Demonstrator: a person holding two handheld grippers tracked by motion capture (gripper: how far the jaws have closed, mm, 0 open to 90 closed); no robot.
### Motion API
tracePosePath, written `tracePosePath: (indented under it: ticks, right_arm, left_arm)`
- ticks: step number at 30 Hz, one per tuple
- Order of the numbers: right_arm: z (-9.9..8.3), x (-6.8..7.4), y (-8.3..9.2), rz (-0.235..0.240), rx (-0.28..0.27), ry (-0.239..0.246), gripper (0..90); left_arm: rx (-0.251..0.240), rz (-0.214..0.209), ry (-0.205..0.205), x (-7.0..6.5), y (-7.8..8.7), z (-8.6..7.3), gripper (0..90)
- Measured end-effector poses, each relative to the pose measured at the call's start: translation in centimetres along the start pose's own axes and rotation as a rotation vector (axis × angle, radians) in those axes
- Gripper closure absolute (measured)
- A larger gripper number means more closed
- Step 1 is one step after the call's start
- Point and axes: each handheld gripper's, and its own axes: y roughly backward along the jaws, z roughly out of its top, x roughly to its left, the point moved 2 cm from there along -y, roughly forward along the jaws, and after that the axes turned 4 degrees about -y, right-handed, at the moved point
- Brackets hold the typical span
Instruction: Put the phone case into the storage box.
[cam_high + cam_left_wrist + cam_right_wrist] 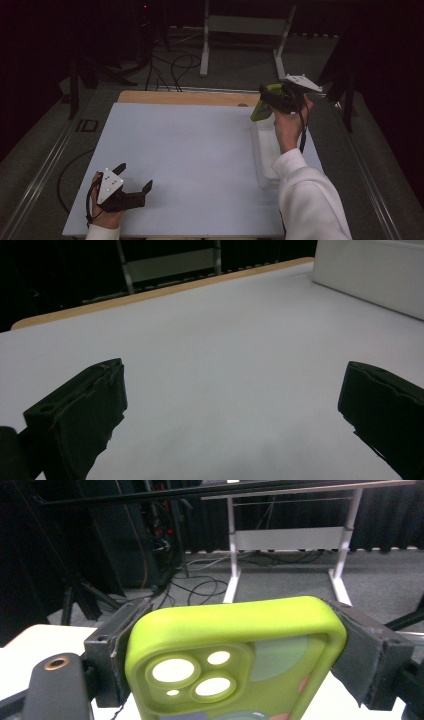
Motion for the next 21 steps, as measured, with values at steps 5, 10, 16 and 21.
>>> tracePosePath:
  ticks: [5, 10, 16, 21]
  right_arm:
    - [0.0, -0.2, -0.2, -0.016, 0.000, -0.002, 17.2]
    - [0.0, -0.5, -0.5, -0.036, 0.004, 0.001, 17.1]
    - [0.0, -1.0, -0.7, -0.059, -0.002, -0.010, 17.1]
    - [-0.2, -1.4, -1.0, -0.082, -0.001, -0.023, 17.1]
  left_arm:
    - [0.000, 0.000, -0.001, 0.0, 0.0, 0.0, 0.0]
    - [0.000, 0.002, -0.004, -0.1, 0.0, 0.0, 0.0]
    - [-0.002, 0.002, -0.002, -0.1, 0.1, 0.1, 0.0]
    - [-0.002, 0.003, -0.003, -0.1, 0.1, 0.1, 0.0]
